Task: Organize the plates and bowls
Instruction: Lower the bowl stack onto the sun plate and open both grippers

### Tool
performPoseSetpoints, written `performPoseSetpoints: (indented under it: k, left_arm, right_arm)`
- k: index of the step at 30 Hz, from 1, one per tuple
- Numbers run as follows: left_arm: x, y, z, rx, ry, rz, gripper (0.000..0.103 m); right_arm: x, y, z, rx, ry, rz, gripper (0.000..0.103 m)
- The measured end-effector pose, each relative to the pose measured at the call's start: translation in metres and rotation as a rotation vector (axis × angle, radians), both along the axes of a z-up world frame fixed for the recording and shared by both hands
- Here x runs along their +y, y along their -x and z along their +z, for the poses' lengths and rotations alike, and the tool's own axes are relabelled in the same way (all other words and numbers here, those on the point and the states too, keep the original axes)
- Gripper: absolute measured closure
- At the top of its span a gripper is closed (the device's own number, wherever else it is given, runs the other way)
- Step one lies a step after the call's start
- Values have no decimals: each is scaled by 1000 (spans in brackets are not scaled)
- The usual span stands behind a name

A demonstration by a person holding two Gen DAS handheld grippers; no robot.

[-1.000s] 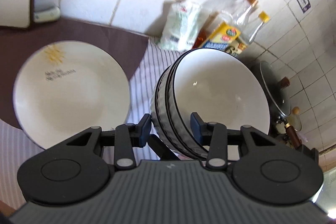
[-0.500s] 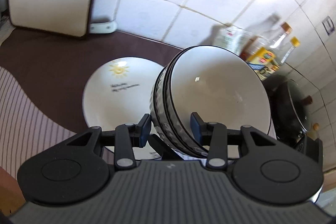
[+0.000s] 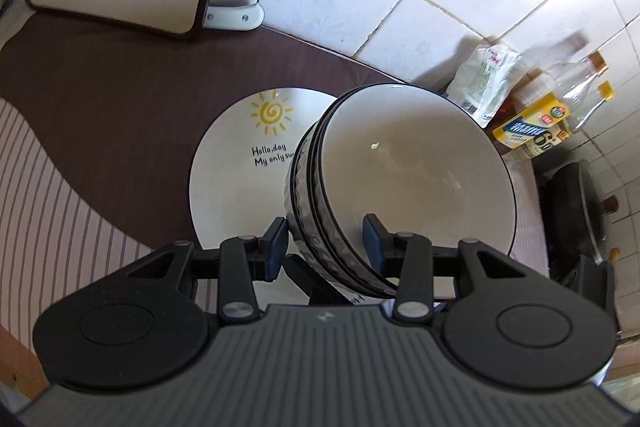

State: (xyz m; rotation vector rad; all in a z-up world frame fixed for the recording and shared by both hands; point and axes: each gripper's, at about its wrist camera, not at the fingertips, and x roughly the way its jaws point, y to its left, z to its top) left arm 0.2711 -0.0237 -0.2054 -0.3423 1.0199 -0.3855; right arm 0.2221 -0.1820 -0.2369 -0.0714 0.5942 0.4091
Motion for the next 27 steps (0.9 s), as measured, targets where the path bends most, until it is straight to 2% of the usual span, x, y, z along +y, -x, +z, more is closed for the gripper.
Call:
performPoseSetpoints:
  k: [3,5,9,13,16,21,22,27]
  left_arm:
    - [-6,-2,-5,-17,-38,2,64]
    - [-6,-5,-11,-1,-37,7,64]
    - [-2,-12,-21,14,0,5,64]
    - [-7,-10,-20,-24,-57,-4,64]
    - [-12,-7,-17,-38,-87,-9,64]
    - [-12,-4,-19,-40,-68,8,64]
    - [-12,-4,-19,-34,-68,12,62]
    - [-7,8,-10,-63,-113,45,60]
  right_arm:
    - [2,-7,-6,26,-28,-29,1]
    - [3,-5,-11,55,-35,-49,1]
    - [7,-10,-18,76,-4,-64,1]
    - [17,-17,-17,89,31,-69,1]
    - [22,-22,-18,129,100,-90,3]
    - [25,-15,-13,160,132,-137,3]
    - [25,-11,-10,160,146,-140,3]
    - [15,22,15,172,133,-196,2]
